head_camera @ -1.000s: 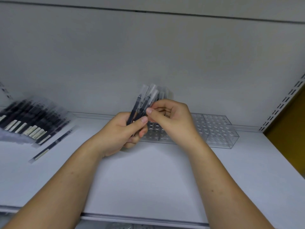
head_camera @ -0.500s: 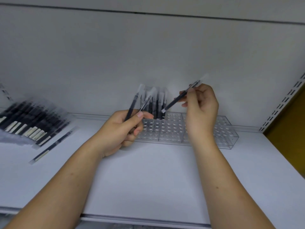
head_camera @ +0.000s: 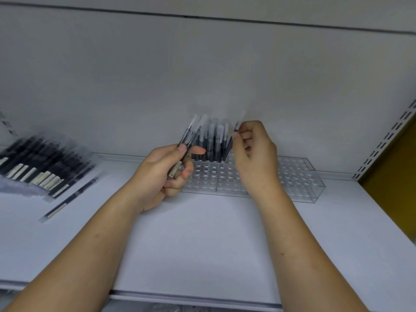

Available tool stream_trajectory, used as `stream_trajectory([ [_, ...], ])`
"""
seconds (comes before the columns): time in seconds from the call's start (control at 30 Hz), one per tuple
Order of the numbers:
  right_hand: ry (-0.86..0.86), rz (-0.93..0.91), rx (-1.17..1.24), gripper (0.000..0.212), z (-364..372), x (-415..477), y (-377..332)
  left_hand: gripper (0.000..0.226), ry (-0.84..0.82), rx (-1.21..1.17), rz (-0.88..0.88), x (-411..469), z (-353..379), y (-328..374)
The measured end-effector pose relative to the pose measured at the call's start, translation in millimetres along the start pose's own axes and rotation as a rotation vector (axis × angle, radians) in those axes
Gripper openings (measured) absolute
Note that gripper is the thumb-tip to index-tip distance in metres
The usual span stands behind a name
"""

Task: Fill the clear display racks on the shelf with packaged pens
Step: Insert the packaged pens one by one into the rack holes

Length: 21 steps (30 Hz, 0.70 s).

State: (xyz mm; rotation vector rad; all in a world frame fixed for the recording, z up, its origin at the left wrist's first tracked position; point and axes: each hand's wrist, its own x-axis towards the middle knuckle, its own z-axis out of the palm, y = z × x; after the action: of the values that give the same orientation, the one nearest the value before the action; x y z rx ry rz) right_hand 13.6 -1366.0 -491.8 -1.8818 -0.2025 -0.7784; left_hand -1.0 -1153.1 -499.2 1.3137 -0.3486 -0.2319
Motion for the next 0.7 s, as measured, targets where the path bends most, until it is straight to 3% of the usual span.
stream_trajectory([
  [0.27, -0.151, -0.017, -0.243, 0.003, 2, -5, 9, 0.047, 0.009, 0.017, 0.004, 0, 0, -1],
  [0.4, -0.147, 0.005, -0.334, 0.006, 1, -6, 6, 0.044, 0.022, 0.031, 0.005, -1, 2, 0],
  [0.57, -0.089, 0.051, -0.253, 0.006, -3, -6, 3, 0.036, 0.037, 0.094, -0.006, -1, 3, -1],
  [0.7, -0.03, 0.044, -0.025, 0.009, -8, -7, -12, 0.034, 0.041, 0.137, 0.006, -1, 4, -2],
])
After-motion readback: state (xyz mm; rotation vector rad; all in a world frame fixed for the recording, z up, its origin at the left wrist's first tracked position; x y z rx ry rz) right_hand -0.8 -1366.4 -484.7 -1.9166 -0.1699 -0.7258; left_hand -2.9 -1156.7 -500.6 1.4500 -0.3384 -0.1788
